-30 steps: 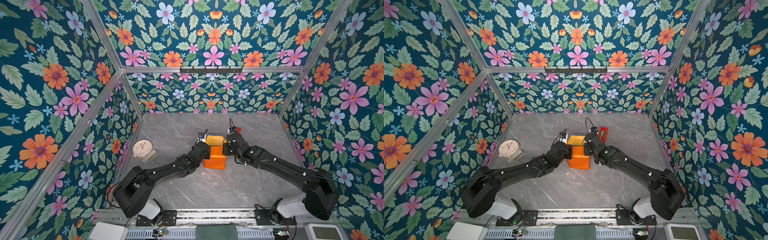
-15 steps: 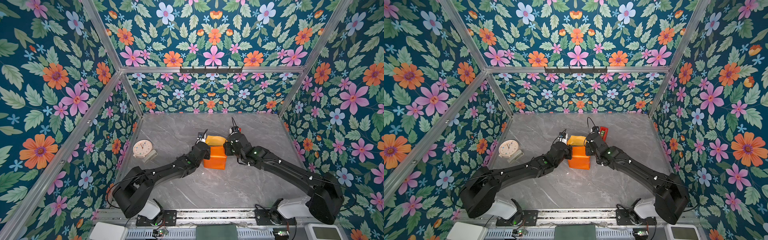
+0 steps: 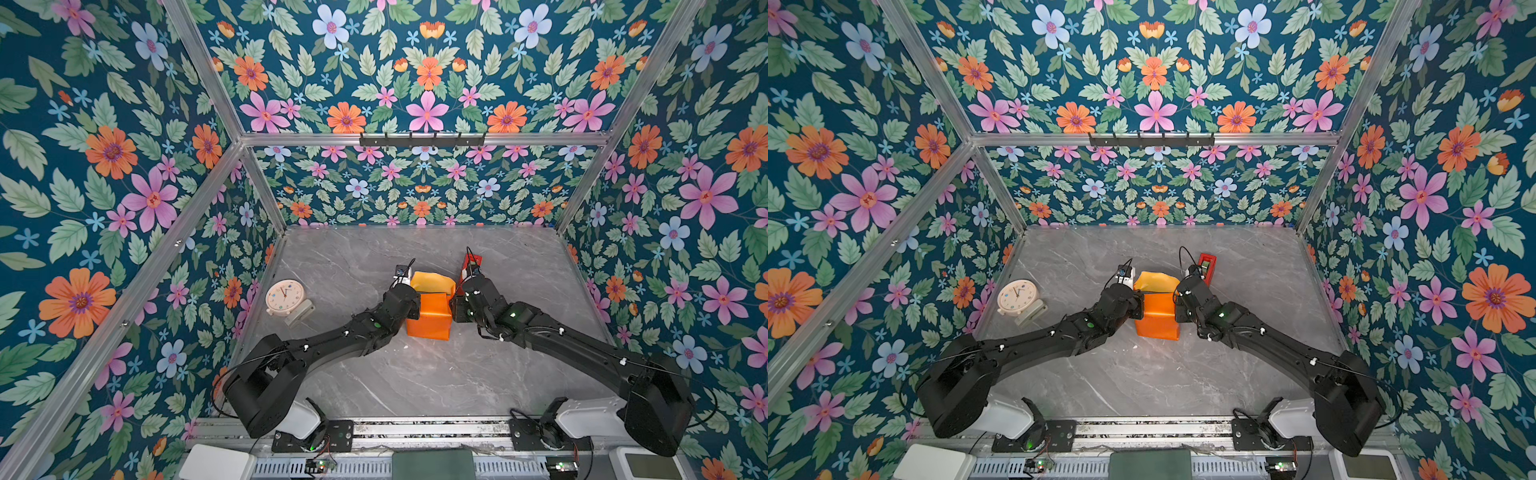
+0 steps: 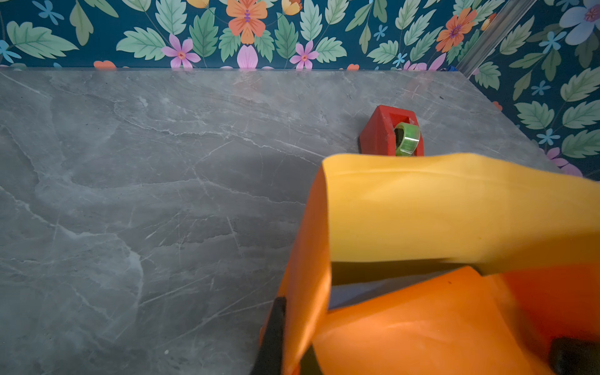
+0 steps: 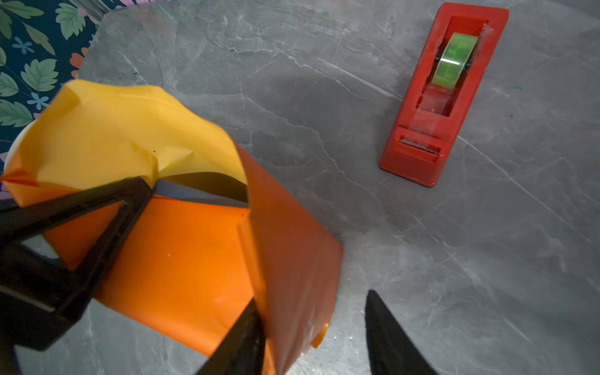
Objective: Wrap a gift box in wrapping paper
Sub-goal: Fold the wrapping paper for the gift box.
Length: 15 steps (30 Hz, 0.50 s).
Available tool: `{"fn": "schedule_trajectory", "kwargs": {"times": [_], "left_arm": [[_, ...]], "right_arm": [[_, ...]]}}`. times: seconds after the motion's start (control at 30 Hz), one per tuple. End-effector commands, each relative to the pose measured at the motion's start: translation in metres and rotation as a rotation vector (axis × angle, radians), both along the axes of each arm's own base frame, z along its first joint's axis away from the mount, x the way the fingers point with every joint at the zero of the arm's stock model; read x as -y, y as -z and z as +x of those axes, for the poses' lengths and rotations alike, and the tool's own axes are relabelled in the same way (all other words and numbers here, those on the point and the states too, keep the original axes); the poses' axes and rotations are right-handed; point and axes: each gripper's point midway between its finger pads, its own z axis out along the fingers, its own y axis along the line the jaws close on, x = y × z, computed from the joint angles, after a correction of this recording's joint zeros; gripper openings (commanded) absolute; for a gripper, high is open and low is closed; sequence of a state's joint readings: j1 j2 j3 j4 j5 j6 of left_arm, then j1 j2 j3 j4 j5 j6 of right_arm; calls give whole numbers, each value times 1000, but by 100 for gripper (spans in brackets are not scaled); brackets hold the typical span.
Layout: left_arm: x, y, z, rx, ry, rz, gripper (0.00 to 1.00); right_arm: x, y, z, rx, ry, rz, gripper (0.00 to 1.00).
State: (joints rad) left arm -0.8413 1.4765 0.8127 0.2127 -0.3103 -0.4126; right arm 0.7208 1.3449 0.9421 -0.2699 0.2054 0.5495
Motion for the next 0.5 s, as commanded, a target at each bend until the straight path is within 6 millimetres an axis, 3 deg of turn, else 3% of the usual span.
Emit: {"fn": "schedule_trajectory", "kwargs": {"times": [0.0, 0.1, 0.3, 0.47], "left_arm": [[-1, 3, -1, -8, 5, 9, 0], [-1, 2, -1, -7, 4, 6, 0], [1, -1, -1, -3, 5, -7, 0], [-4, -13, 2, 15, -19, -26, 24]], "right_arm": [[-7, -17, 13, 60, 0, 7, 41], [-12, -17, 17, 56, -11, 14, 44], [-21, 12, 12, -25, -2, 64, 52], [-14, 22, 10, -32, 18, 39, 52]]}}
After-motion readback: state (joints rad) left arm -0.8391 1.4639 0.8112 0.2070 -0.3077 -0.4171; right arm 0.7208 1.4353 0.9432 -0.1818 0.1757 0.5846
